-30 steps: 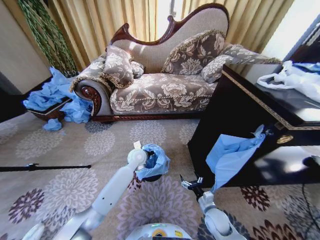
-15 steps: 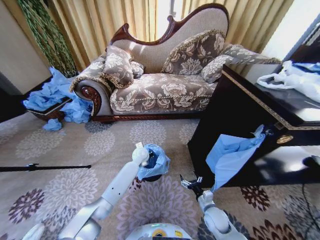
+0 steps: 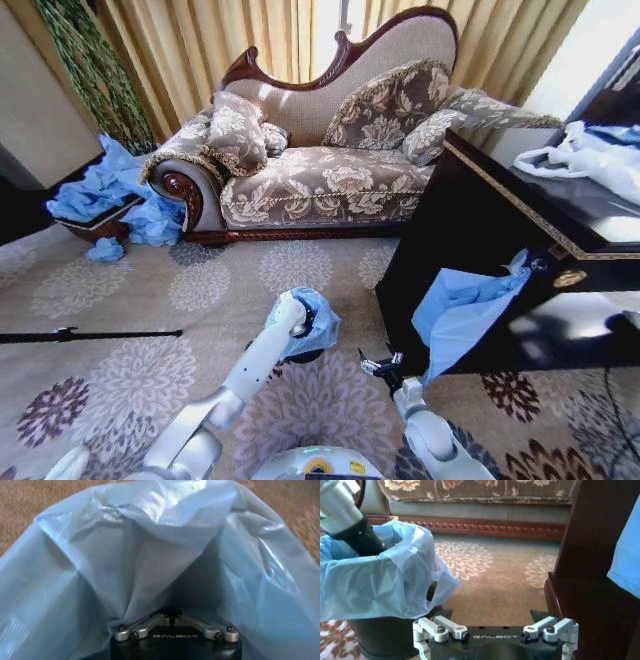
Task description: Place a garbage bag over the trash bin.
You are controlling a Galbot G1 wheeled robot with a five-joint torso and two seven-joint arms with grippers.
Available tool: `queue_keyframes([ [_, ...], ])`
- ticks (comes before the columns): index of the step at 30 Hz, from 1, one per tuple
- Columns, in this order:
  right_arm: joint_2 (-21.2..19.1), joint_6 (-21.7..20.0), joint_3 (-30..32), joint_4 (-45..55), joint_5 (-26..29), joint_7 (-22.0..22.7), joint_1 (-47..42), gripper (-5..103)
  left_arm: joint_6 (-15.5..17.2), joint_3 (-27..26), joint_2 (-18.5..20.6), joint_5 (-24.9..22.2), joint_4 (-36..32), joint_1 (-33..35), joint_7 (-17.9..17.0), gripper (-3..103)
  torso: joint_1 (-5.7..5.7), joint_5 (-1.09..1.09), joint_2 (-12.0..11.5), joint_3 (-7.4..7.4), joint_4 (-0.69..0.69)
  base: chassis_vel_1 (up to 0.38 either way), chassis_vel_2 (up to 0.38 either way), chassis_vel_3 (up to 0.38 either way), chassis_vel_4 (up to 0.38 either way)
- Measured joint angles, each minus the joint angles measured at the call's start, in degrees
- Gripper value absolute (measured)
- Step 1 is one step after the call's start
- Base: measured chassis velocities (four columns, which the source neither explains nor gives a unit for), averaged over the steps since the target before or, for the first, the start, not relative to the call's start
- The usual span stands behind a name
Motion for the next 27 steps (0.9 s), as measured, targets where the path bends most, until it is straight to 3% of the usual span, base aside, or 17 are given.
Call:
queue_keyframes([
  [12,0.24,0.02,-0.22,-0.21,-0.12,-0.02,-0.12,100,-2.55,-0.22,-2.57,5.65,8.23,-3.78,5.95,0,0.00,0.00,0.00,0.00,-0.01,0.000,0.000,0.000,0.000],
  [14,0.34,0.02,-0.49,-0.15,-0.16,-0.02,-0.05,100,-4.24,-0.19,-3.02,10.17,10.56,-4.36,8.98,0,0.00,0.00,0.00,0.00,0.00,0.000,0.000,0.000,0.000],
  [17,0.45,0.02,-0.58,-0.06,-0.23,-0.02,-0.12,100,-5.01,-0.22,-3.11,12.77,11.43,-4.47,11.02,0,0.00,-0.01,0.00,0.00,0.00,0.000,0.000,0.000,0.000],
  [27,0.40,0.09,-0.46,0.38,-0.36,-0.01,-0.41,100,-5.21,-0.63,-3.21,13.25,13.75,-4.36,11.84,0,0.00,0.00,0.00,0.00,0.00,0.000,0.000,0.000,0.000],
])
